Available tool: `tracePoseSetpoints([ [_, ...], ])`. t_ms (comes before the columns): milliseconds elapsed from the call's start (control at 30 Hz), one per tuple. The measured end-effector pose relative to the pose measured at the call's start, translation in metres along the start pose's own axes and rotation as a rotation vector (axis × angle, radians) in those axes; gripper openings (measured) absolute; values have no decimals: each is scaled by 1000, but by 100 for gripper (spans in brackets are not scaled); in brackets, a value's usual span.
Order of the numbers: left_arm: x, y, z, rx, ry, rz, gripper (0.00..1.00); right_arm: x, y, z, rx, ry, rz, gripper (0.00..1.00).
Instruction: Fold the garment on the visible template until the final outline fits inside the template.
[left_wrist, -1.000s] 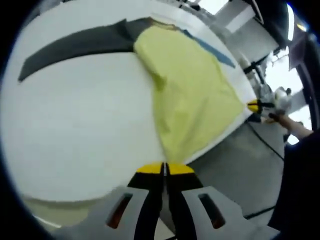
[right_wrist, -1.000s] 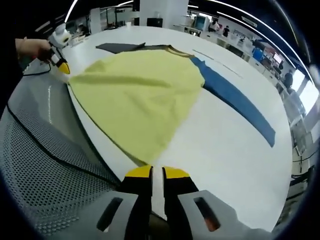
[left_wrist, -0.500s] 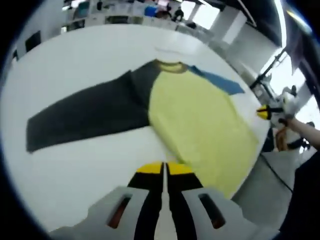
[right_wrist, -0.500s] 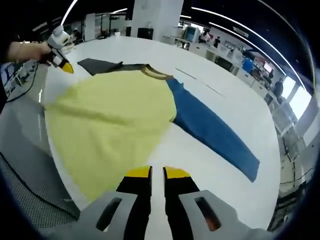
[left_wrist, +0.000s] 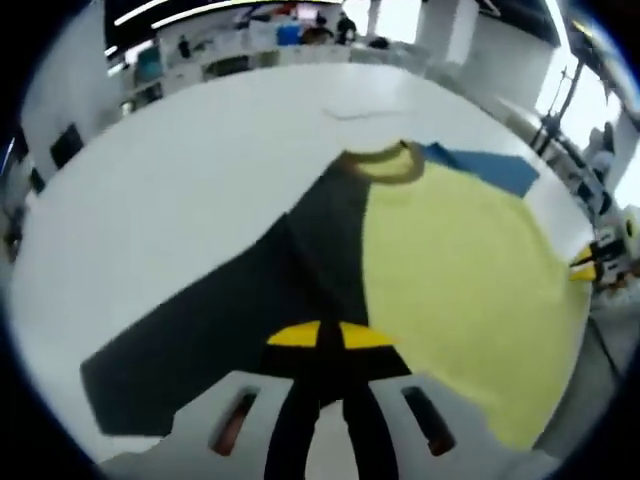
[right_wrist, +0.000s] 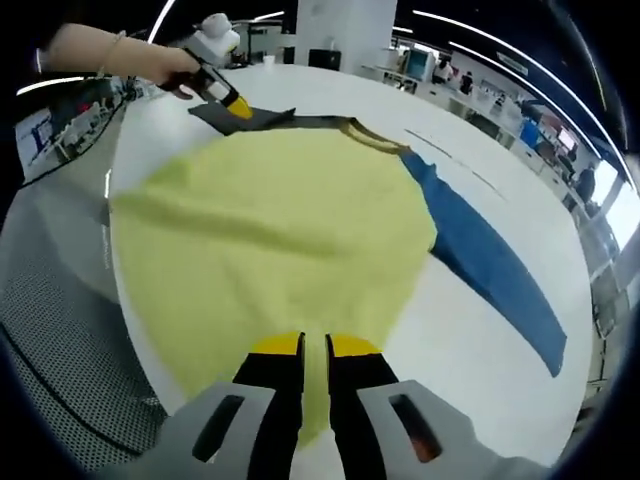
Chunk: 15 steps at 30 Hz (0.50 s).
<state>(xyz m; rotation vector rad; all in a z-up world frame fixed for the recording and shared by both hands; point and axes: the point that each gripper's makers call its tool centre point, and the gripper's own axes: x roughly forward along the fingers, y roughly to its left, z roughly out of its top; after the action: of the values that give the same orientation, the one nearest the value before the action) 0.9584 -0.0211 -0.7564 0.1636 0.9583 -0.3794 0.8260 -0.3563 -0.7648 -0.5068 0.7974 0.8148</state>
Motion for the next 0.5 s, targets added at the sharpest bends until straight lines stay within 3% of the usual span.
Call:
tracePoseSetpoints([
  [233,13,9,-8,53,66,17,0,5,4,-15,-14,47,6,8],
  [300,16,13,-2,24,37,22,0,6,6,-19,-19,58,6,8],
  [500,16,30,1,45,42,66,0,6,10,-20,-60,39,14,3],
])
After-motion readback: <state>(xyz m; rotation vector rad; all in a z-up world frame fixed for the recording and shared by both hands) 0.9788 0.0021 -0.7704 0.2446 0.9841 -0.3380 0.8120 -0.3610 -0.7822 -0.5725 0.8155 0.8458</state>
